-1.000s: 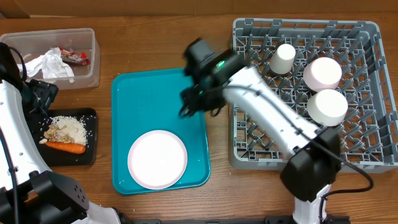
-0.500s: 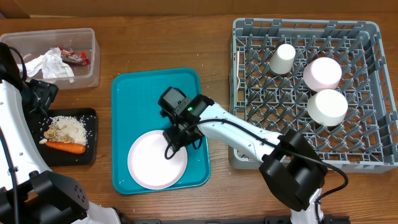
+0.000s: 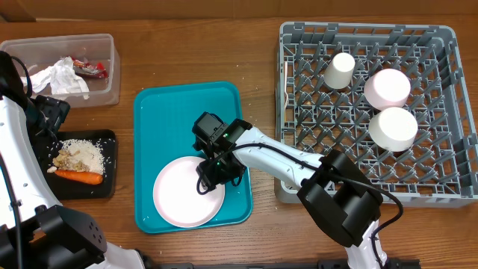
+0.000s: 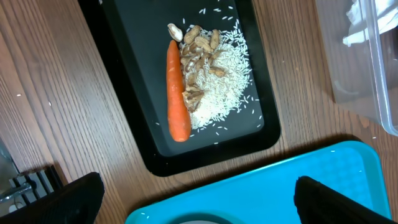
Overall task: Sort waste into correct bins and load items into the dishwasher rack
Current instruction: 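Move the right gripper to the white plate and grip its rim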
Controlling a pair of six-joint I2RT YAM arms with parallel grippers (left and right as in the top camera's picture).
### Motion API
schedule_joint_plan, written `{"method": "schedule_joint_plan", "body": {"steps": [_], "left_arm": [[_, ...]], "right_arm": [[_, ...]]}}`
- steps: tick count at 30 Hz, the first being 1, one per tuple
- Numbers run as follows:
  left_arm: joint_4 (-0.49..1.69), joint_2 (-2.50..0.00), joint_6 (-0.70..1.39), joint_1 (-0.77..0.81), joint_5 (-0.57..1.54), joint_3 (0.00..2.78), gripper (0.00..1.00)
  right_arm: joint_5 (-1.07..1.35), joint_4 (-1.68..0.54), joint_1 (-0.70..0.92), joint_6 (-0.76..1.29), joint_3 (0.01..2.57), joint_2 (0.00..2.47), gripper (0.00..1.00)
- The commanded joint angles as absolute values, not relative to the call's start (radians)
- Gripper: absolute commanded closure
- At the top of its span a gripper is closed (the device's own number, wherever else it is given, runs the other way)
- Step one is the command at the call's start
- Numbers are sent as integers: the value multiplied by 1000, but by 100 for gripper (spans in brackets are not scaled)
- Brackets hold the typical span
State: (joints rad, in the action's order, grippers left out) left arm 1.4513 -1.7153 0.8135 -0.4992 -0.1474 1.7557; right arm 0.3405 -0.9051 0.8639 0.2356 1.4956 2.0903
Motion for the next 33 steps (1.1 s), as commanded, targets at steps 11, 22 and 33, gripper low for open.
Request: {"method": "schedule_joint_plan", "body": {"steps": [11, 22, 33], "left_arm": [[1454, -1720, 831, -495, -164, 1762, 0], [1454, -1720, 831, -495, -165, 1762, 0], [1454, -1720, 831, -495, -164, 1762, 0]], "right_arm": [[361, -903, 865, 240, 1486, 2105, 40], [262, -906, 862, 289, 1486, 2105, 74], [263, -943, 802, 289, 1505, 2103, 96]]}}
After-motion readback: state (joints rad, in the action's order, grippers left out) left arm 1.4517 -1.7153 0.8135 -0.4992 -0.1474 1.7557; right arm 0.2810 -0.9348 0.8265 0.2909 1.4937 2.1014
